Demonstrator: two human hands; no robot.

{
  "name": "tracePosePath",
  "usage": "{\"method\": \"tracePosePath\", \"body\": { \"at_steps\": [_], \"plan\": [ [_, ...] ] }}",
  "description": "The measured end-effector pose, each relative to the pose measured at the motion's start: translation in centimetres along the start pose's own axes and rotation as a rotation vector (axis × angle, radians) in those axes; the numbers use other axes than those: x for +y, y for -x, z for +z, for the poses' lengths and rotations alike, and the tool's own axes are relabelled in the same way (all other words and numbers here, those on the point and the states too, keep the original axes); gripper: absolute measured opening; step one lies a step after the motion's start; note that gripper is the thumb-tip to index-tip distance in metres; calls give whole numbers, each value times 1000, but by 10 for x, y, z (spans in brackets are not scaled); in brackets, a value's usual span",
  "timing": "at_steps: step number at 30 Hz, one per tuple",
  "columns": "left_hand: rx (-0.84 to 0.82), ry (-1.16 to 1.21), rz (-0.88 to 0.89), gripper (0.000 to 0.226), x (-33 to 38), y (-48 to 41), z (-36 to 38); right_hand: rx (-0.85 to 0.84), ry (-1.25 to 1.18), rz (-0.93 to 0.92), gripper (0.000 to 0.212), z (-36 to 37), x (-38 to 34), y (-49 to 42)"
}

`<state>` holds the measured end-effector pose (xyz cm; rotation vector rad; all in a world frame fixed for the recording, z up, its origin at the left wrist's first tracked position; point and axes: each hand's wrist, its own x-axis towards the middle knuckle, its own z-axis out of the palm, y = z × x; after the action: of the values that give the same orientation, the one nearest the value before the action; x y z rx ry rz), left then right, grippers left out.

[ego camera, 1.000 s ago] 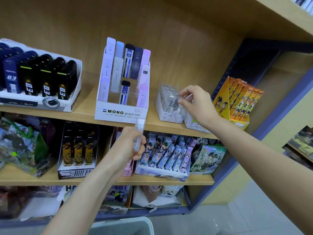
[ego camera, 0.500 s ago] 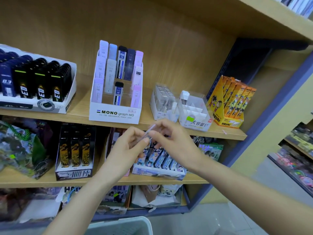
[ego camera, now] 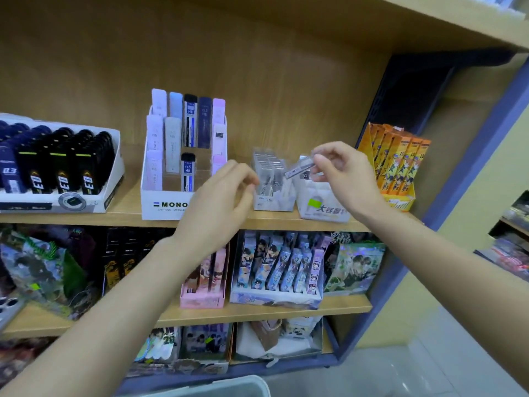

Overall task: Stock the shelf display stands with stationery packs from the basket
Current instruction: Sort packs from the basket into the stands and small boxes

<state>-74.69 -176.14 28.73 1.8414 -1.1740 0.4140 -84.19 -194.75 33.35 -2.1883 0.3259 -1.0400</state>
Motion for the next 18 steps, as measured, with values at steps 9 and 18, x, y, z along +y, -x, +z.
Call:
{"method": "tracePosePath", "body": {
  "at_steps": [9, 18],
  "plan": [
    [-190, -378, 141, 33, -10, -45, 20, -267, 289, -179, 19, 18, 3, -25],
    [-186, -374, 134, 37, -12, -42, 24, -227, 368, -229, 14, 36, 16, -20]
  ]
}}
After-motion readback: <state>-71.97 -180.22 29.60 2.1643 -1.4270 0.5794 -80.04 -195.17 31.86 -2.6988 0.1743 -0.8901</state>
